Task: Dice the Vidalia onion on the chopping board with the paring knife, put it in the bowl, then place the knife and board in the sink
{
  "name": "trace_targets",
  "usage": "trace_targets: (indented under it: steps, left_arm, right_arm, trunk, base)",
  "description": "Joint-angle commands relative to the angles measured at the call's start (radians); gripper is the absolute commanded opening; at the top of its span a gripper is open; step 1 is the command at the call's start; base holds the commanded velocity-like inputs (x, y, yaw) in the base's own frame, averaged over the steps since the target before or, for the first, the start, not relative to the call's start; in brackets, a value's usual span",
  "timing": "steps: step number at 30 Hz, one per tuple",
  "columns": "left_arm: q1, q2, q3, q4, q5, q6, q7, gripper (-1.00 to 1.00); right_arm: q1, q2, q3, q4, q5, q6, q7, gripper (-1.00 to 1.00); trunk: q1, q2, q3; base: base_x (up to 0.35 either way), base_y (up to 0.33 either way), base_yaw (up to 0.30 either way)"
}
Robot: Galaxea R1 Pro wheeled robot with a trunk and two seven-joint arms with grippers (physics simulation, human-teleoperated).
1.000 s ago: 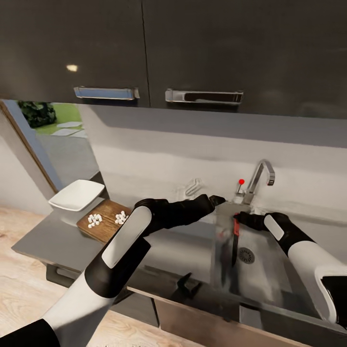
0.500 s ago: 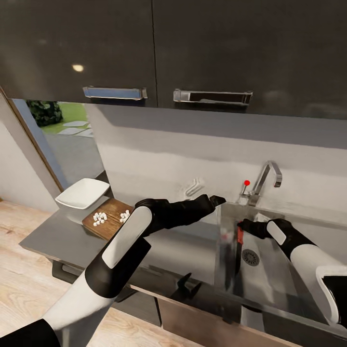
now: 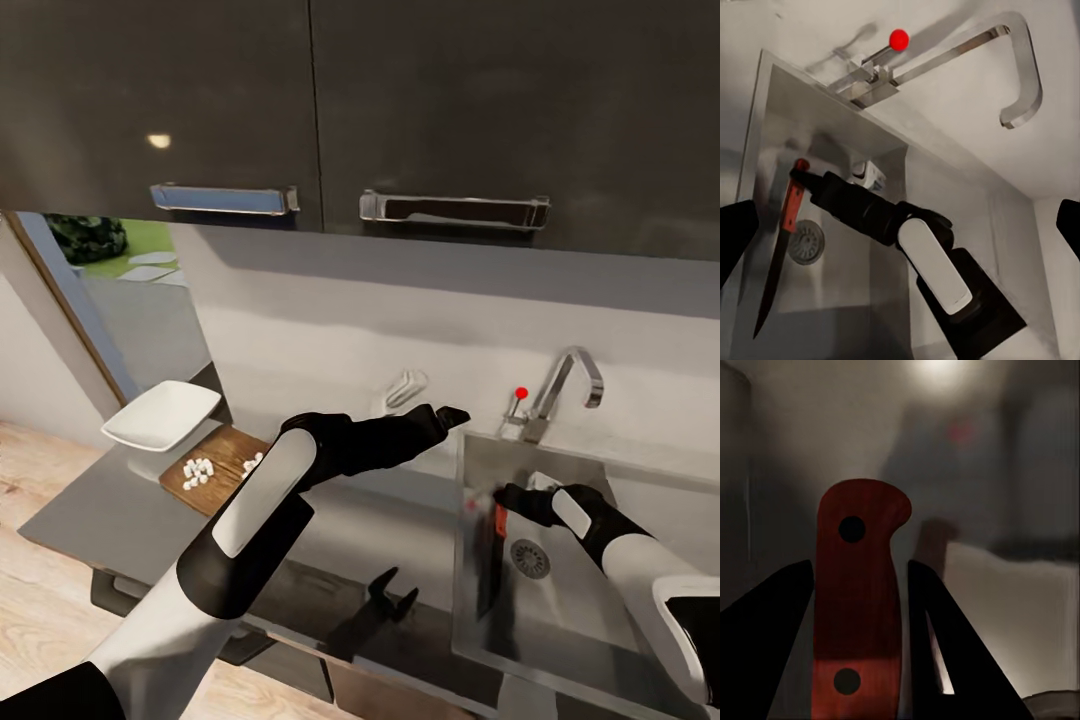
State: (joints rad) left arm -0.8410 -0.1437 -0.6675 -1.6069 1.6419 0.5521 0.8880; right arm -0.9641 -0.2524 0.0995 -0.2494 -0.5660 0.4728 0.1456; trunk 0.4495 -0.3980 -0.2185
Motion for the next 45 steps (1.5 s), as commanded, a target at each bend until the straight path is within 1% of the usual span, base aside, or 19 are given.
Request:
trace_targets:
  steps: [1, 5, 13, 16, 17, 19, 23, 25, 26, 28, 30, 38, 45]
  left_arm:
    - [-0.001, 0.000, 0.000, -0.001, 0.007, 0.002, 0.008, 1.00]
    - [-0.001, -0.002, 0.000, -0.001, 0.007, 0.004, 0.008, 1.00]
    - [-0.001, -0.004, 0.000, -0.001, 0.007, 0.003, 0.008, 1.00]
    - [-0.001, -0.005, -0.001, -0.001, 0.007, 0.003, 0.008, 1.00]
    - [-0.001, -0.006, -0.001, -0.001, 0.007, 0.003, 0.007, 1.00]
    - [-0.001, -0.006, -0.001, -0.001, 0.007, 0.003, 0.007, 1.00]
    - [-0.001, -0.007, -0.001, -0.001, 0.007, 0.004, 0.007, 1.00]
    - [-0.001, -0.007, -0.001, -0.001, 0.007, 0.004, 0.007, 1.00]
    - [-0.001, -0.007, -0.001, -0.001, 0.007, 0.005, 0.007, 1.00]
    - [-0.001, -0.008, -0.001, -0.001, 0.007, 0.005, 0.008, 1.00]
    - [-0.001, -0.008, -0.001, -0.001, 0.007, 0.005, 0.007, 1.00]
    - [-0.001, -0.010, -0.002, -0.001, 0.007, 0.005, 0.006, 1.00]
    - [-0.001, -0.010, -0.002, -0.001, 0.007, 0.005, 0.007, 1.00]
  right_arm:
    - [0.004, -0.001, 0.008, -0.001, -0.005, -0.006, 0.002, -1.00]
    - [0.010, -0.001, 0.008, -0.002, -0.004, -0.020, 0.002, -1.00]
    - [0.011, -0.001, 0.011, -0.001, -0.004, -0.024, 0.002, -1.00]
    - [0.017, -0.008, 0.009, 0.000, -0.005, -0.025, 0.002, -1.00]
    - [0.033, -0.012, 0.008, 0.000, -0.007, -0.026, 0.002, -1.00]
    - [0.046, -0.017, 0.007, 0.000, -0.007, -0.027, 0.001, -1.00]
    - [0.053, -0.022, 0.007, 0.000, -0.008, -0.028, -0.001, -1.00]
    - [0.054, -0.023, 0.006, 0.000, -0.008, -0.032, -0.014, -1.00]
    - [0.055, -0.023, 0.007, 0.000, -0.008, -0.041, -0.035, -1.00]
    - [0.055, -0.022, 0.007, 0.001, -0.008, -0.076, -0.076, -1.00]
    - [0.055, -0.023, 0.007, 0.001, -0.008, -0.099, -0.093, -1.00]
    - [0.055, -0.024, 0.006, 0.001, -0.008, -0.114, -0.105, -1.00]
    - [0.056, -0.025, 0.006, 0.001, -0.008, -0.115, -0.106, -1.00]
  trunk:
    - [0.001, -0.002, -0.002]
    - [0.001, -0.002, 0.001]
    - [0.001, -0.002, 0.007]
    - [0.001, -0.002, 0.008]
    - [0.001, -0.002, 0.008]
    - [0.001, -0.002, 0.008]
    - [0.001, -0.002, 0.008]
    - [0.001, -0.002, 0.008]
    - [0.001, -0.002, 0.008]
    - [0.001, -0.002, 0.008]
    - [0.001, -0.002, 0.008]
    - [0.001, -0.002, 0.012]
    - [0.001, -0.002, 0.013]
  base:
    - [0.011, 0.000, 0.040]
    - [0.005, 0.000, 0.142]
    - [0.001, 0.000, 0.220]
    - [0.000, 0.000, 0.073]
    - [0.000, 0.000, 0.027]
    - [0.000, 0.000, 0.014]
    - [0.000, 0.000, 0.005]
    - [0.000, 0.000, 0.001]
    - [0.000, 0.000, 0.000]
    - [0.000, 0.000, 0.000]
    - [0.000, 0.000, 0.024]
    - [0.000, 0.000, 0.159]
    - [0.000, 0.000, 0.031]
